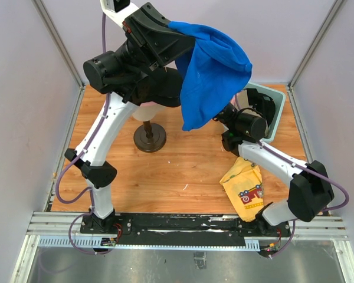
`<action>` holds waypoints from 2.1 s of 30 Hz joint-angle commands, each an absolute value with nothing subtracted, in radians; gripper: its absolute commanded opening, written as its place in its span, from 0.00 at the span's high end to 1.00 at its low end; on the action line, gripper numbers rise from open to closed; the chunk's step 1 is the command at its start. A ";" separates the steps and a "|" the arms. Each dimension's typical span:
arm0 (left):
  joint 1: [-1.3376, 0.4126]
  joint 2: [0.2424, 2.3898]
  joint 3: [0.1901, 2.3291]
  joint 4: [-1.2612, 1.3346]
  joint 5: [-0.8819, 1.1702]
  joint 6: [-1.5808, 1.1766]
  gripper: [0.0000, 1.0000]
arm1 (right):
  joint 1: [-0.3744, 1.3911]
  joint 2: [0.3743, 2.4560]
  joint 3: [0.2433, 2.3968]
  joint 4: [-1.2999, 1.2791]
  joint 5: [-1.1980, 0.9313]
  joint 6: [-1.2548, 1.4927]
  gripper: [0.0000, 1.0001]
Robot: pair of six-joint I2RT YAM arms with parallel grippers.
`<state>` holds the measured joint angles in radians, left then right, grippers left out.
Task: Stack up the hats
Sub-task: Stack the hat on the hat.
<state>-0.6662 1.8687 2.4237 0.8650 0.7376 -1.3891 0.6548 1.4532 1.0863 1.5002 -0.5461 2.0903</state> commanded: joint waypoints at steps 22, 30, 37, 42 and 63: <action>-0.429 1.656 2.110 1.101 0.713 -1.535 1.00 | 0.675 1.488 1.156 1.589 -0.471 2.159 0.99; -0.153 1.370 1.711 1.027 0.619 -1.504 0.96 | 0.588 1.569 1.306 1.587 -0.493 2.211 0.99; 0.005 1.219 1.593 0.671 0.560 -1.356 0.93 | 0.508 1.760 1.592 1.524 -0.523 2.242 0.99; 0.076 1.141 1.529 0.487 0.497 -1.295 0.93 | 0.468 1.893 1.794 1.401 -0.562 2.225 0.99; 0.139 1.155 1.843 -0.370 0.228 -0.853 0.94 | 0.406 2.104 2.134 1.073 -0.555 2.142 0.99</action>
